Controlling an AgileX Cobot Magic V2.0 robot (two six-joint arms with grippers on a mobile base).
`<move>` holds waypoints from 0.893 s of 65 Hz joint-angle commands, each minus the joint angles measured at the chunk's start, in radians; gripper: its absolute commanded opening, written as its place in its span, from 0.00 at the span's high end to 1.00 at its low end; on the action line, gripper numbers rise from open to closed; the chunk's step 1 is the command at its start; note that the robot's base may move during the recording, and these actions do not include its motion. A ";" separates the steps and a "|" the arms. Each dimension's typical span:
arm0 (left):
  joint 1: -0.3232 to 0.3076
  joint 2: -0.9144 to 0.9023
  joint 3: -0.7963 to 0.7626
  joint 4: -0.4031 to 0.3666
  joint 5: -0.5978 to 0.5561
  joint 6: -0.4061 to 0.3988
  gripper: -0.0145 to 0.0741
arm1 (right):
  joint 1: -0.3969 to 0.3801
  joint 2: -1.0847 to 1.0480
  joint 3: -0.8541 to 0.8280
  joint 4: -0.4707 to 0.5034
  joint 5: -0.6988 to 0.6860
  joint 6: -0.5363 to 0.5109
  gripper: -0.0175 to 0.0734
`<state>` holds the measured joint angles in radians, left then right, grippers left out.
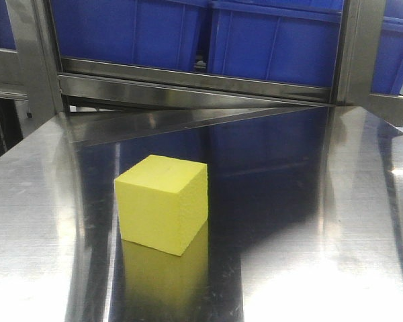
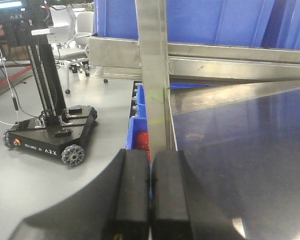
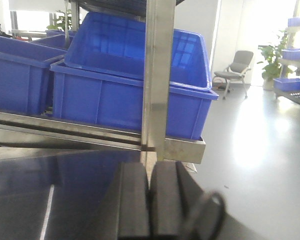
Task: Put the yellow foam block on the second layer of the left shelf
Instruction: 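Move the right gripper over the yellow foam cube on the steel table, then lower the right gripper around the yellow foam cube and close it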
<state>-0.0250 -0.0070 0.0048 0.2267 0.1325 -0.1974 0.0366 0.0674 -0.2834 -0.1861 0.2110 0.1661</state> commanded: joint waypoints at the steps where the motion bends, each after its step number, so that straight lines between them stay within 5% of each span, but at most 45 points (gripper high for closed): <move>1: -0.007 -0.014 0.026 -0.003 -0.085 -0.004 0.68 | 0.019 0.096 -0.112 0.001 -0.023 -0.005 0.72; 22: -0.007 -0.014 0.026 -0.003 -0.085 -0.004 0.68 | 0.314 0.525 -0.389 -0.006 0.089 -0.005 0.15; 41: -0.007 -0.014 0.026 -0.003 -0.085 -0.004 0.68 | 0.651 0.943 -0.685 -0.019 0.323 -0.008 0.12; 58: -0.007 -0.014 0.026 -0.003 -0.085 -0.004 0.68 | 0.813 1.214 -0.891 -0.018 0.446 -0.076 0.12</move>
<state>-0.0250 -0.0070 0.0048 0.2267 0.1325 -0.1974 0.8170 1.2503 -1.0968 -0.1862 0.6779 0.1254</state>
